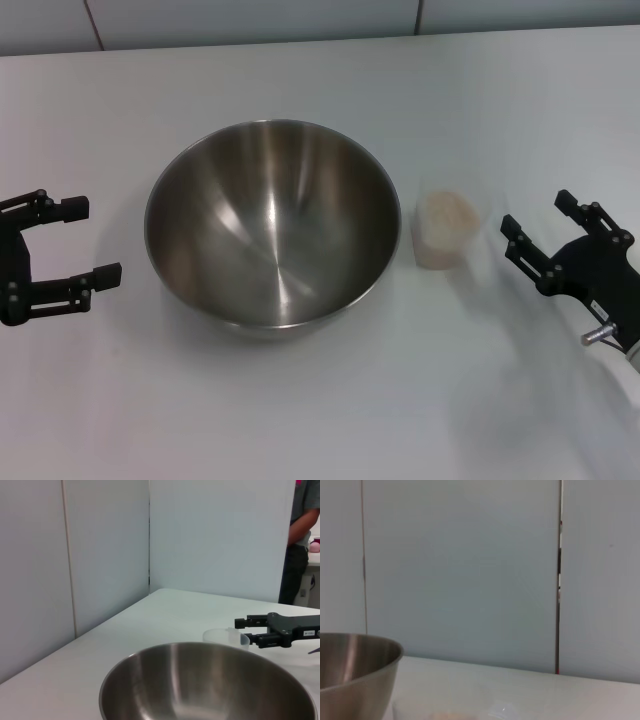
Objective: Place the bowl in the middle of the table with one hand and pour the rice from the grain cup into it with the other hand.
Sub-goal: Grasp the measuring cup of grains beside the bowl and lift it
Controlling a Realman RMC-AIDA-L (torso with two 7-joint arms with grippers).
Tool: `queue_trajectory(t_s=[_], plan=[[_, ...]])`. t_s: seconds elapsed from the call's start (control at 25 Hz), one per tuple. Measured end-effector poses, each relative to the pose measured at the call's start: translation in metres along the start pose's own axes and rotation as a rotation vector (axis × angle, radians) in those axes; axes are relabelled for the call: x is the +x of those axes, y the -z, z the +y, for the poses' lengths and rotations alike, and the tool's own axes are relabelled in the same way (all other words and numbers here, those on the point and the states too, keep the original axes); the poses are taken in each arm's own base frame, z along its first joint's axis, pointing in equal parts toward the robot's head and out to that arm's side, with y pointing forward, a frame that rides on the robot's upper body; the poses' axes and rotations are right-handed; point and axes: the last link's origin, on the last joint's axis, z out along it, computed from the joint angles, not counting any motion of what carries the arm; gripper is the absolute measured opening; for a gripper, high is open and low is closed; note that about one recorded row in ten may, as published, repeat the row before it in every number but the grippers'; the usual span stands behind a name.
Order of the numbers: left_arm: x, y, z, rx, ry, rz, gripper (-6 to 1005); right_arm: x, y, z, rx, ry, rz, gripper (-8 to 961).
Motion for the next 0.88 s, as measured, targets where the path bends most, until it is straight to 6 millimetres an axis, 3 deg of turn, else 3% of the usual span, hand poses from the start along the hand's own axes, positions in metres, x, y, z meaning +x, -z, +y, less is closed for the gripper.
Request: queue_trajectory(t_s=[0.88], plan=[[-0.001, -0.001, 0.001, 0.001, 0.003, 0.001, 846, -0.003, -0.015, 0.002, -0.022, 0.004, 0.010, 724]])
